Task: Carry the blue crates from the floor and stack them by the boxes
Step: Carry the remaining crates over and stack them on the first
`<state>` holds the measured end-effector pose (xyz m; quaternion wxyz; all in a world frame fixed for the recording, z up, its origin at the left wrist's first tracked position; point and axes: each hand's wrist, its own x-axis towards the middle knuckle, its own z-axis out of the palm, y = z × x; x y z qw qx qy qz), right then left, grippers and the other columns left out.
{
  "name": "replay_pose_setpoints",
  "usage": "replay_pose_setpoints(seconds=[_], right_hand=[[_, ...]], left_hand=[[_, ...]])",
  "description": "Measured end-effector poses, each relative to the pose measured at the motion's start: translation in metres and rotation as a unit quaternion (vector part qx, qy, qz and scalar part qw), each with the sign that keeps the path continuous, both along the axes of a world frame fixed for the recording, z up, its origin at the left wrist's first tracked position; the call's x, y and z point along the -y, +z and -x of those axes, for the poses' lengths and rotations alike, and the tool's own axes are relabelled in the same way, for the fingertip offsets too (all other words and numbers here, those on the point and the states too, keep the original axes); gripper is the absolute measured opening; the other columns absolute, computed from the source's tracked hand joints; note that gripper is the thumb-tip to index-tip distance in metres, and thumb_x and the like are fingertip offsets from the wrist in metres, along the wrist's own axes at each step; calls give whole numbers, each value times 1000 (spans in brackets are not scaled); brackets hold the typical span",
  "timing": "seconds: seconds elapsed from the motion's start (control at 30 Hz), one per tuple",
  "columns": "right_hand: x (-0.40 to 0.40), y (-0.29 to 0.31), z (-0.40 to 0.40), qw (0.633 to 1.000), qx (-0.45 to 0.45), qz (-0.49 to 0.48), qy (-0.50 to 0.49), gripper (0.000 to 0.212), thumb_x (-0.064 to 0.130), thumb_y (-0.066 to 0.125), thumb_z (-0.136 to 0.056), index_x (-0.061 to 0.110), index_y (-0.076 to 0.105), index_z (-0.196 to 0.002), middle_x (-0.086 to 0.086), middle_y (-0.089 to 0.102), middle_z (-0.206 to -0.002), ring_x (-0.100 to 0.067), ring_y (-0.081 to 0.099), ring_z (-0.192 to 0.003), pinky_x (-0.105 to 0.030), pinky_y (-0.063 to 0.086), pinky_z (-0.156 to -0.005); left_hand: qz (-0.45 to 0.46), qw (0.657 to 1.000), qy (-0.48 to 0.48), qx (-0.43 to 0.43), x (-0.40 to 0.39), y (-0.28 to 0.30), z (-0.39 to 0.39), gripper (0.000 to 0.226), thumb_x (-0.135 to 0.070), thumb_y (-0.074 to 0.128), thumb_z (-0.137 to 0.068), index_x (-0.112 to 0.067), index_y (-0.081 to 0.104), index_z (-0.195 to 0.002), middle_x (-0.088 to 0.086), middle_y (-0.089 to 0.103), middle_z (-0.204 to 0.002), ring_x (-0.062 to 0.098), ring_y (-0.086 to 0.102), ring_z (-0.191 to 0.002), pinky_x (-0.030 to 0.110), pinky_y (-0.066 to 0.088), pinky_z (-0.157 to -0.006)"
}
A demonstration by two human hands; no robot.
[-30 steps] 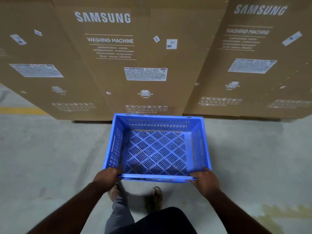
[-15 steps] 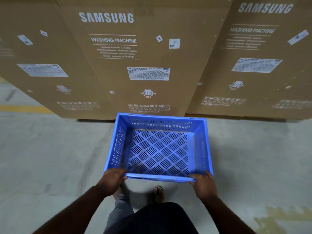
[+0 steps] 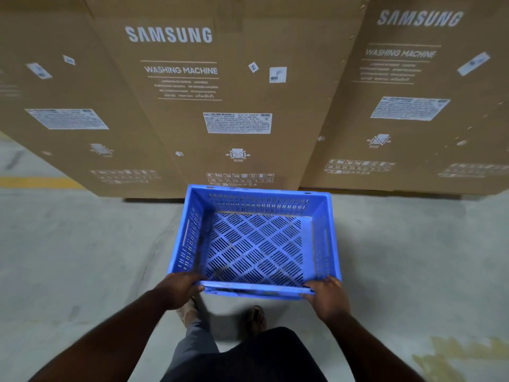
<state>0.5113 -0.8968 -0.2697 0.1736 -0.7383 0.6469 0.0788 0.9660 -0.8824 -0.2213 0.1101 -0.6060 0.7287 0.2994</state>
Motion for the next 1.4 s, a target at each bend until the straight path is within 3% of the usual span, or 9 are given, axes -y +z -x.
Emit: replay_pose_setpoints(seconds=[0.1,0.2,0.37,0.63,0.77,0.93,1.1,1.27,1.4], right_hand=[[-23,20,-12,998,35,58,-6,54,72,52,-73,29,75,-98,2,75,-88,-24,70,-89,-37,30,-105],[-40,27,-33,995,44,86,-23,72,75,63,-74,22,67,-123,-13,60,-135,-37,57,-116,-50,24,-113],[-31,28,-40,995,47,53,-75,64,67,44,-87,23,66,-126,-13,44,-153,-42,47,-130,-53,25,-113],[-24,30,-35,998,12,13,-53,80,80,22,-89,27,69,-125,-15,59,-139,-41,61,-115,-51,33,-108],[-22,69,-43,990,50,89,-98,40,52,58,-72,26,74,-98,2,74,-99,-30,67,-103,-56,37,-107],[-80,100,-59,917,272,152,-248,7,30,72,-82,32,73,-89,15,74,-88,-8,71,-86,-37,56,-84],[-154,124,-63,883,349,128,-287,33,10,76,-85,42,68,-79,28,71,-83,10,67,-79,-12,49,-75],[-212,154,-18,843,383,136,-352,7,31,70,-85,36,74,-87,19,75,-85,0,72,-83,-30,57,-82],[-266,182,37,758,432,174,-456,13,14,69,-90,24,76,-91,9,77,-83,-14,74,-77,-36,58,-79]], left_hand=[[26,997,75,-13,-13,0,-6,46,-70,49,-80,-44,61,-116,-14,70,-108,8,65,-101,27,50,-80],[35,990,135,-21,-17,1,-3,37,-59,60,-78,-42,68,-109,-13,72,-103,10,66,-99,27,51,-79],[-48,994,93,10,11,9,-3,40,-57,65,-76,-35,70,-108,-9,72,-104,12,65,-100,29,50,-82],[57,990,101,85,-25,3,27,37,-43,52,-83,-22,63,-111,3,70,-113,27,62,-109,35,49,-88],[84,988,124,-29,-31,27,46,50,-38,57,-80,-20,62,-126,8,66,-125,29,60,-117,34,46,-98],[120,975,129,-135,-60,40,42,51,-26,65,-90,-19,52,-139,3,59,-135,22,55,-124,27,39,-102],[137,959,101,-226,-104,59,62,38,-32,58,-90,-22,61,-126,-10,63,-123,6,59,-114,15,39,-93],[82,951,11,-298,-124,80,134,38,-57,53,-85,-38,60,-117,-22,64,-116,-13,56,-109,18,45,-97],[53,940,-54,-332,-127,93,218,45,-52,55,-85,-26,65,-120,-14,69,-115,-7,61,-108,24,49,-97]])
